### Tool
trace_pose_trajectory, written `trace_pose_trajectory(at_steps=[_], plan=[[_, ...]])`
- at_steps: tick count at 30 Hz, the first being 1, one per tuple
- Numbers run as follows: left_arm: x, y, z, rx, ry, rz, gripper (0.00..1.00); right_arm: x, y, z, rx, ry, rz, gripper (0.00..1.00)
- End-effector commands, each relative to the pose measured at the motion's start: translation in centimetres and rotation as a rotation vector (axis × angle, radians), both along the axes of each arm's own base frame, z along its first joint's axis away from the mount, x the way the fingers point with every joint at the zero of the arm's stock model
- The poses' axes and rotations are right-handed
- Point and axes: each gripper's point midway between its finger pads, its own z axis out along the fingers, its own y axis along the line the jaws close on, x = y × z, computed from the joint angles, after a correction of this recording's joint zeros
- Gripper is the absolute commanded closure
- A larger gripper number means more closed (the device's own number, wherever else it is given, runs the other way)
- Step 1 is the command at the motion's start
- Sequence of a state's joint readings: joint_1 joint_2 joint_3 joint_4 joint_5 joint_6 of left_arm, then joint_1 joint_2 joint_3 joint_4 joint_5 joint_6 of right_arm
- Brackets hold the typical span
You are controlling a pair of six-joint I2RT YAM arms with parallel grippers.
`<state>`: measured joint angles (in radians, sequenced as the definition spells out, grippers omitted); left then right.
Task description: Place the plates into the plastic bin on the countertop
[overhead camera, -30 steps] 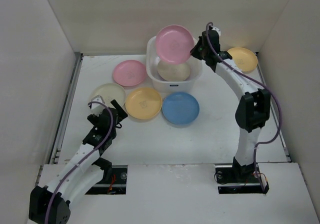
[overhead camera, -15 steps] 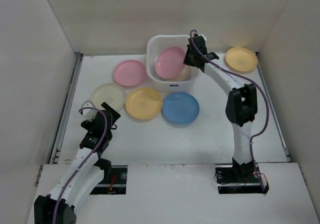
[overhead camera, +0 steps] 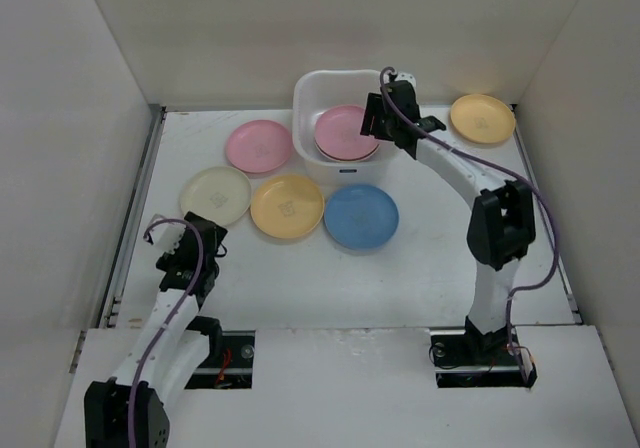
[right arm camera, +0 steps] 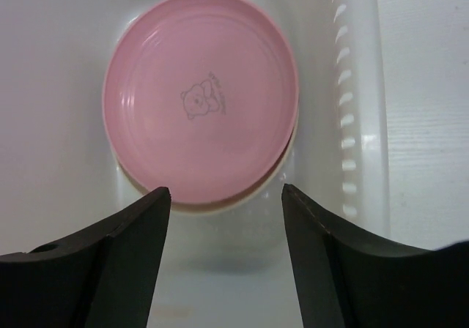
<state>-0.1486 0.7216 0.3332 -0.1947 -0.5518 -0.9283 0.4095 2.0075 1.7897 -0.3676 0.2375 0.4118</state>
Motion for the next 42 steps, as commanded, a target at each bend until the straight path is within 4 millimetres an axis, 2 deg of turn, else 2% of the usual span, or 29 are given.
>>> trace_pose_trajectory(at_steps=[1,5,10,15,21,30,34,42], plan=[[0.4,1.1,-0.2,-0.041,-0.020,0.083,0.03,-2.5,1.0,9.1,0.065,-0.233,0.045,0.29],[2.3,1.7,-0.8,-0.078,-0.001,0.109,0.06,-6.5,1.0,10.2,0.116,-0.279,0.081,0.27],[4.8,2.1,-1.8,-0.124,0.018,0.121,0.15,-11.1,1.2,9.5,0.155,-0.298,0.128,0.26],[6.2,2.6,-1.2,-0.126,0.004,0.134,0.18,-13.7,0.3,9.2,0.179,-0.320,0.138,0.26],[6.8,2.9,-1.2,-0.137,0.005,0.147,0.19,-15.1,-0.8,9.0,0.182,-0.328,0.126,0.26],[8.0,3.4,-3.9,-0.238,0.062,0.173,0.31,-16.4,-1.5,8.7,0.205,-0.340,0.115,0.26],[8.6,3.5,-4.4,-0.247,0.072,0.179,0.43,-16.8,-1.7,8.6,0.206,-0.341,0.115,0.26],[8.1,3.8,-5.7,-0.269,0.114,0.211,0.84,-17.3,-3.1,8.2,0.216,-0.351,0.092,0.25]])
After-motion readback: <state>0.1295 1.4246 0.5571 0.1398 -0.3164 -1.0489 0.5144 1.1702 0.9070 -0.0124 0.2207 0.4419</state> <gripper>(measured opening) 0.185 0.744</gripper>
